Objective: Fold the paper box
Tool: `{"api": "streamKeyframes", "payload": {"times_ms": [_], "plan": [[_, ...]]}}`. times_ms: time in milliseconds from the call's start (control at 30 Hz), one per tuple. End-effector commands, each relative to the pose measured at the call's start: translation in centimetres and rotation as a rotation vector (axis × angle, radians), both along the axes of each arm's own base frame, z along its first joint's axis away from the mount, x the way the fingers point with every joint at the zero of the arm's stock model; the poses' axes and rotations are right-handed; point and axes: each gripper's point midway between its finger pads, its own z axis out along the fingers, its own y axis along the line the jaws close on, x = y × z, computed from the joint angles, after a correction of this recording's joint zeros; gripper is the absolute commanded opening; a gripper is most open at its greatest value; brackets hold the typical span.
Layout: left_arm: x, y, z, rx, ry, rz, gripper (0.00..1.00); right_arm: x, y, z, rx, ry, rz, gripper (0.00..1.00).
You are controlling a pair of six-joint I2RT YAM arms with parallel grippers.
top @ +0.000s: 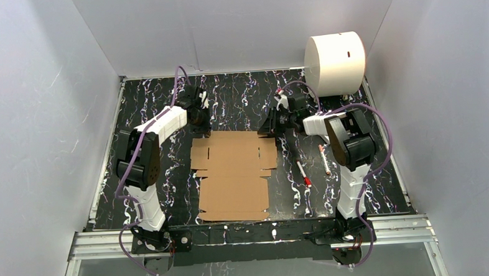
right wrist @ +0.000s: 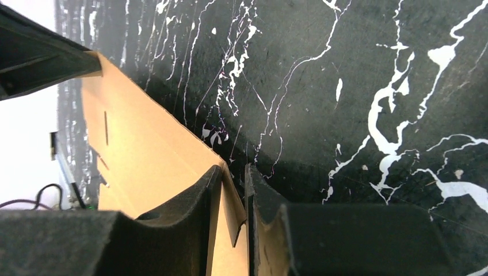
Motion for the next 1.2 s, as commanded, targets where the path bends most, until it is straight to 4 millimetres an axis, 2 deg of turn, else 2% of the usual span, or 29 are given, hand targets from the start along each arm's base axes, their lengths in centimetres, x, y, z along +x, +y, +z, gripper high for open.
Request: {"api": "streamKeyframes", "payload": {"times_ms": [0,367,700,833,967,1167], "plan": [[-0.2,-0.2,3.0,-0.023,-0.062,-0.017,0.0,1.3,0.0,2.3,-0.149,-0.101,-0.017,0.29],[-0.2,-0.3,2.7,-0.035,-0.056,-0.003,0.0,1.3,-0.9,2.2,-0.424,-0.088,-0.105,0.19],[-0.1,-0.8,1.7,-0.054,-0.025,0.011,0.0,2.2,-1.2,3.0,-0.701,-0.116,-0.276,0.19],[-0.2,-0.9,1.5,-0.051,-0.02,0.015,0.0,2.5,-1.3,2.7,-0.802,-0.124,-0.311,0.19],[-0.3,-1.3,1.4,-0.012,-0.036,0.015,0.0,2.9,0.8,2.8,-0.788,-0.146,-0.29,0.19],[0.0,-2.0,1.4,0.014,-0.044,0.015,0.03,3.5,1.5,2.5,-0.784,-0.15,-0.289,0.19]]}}
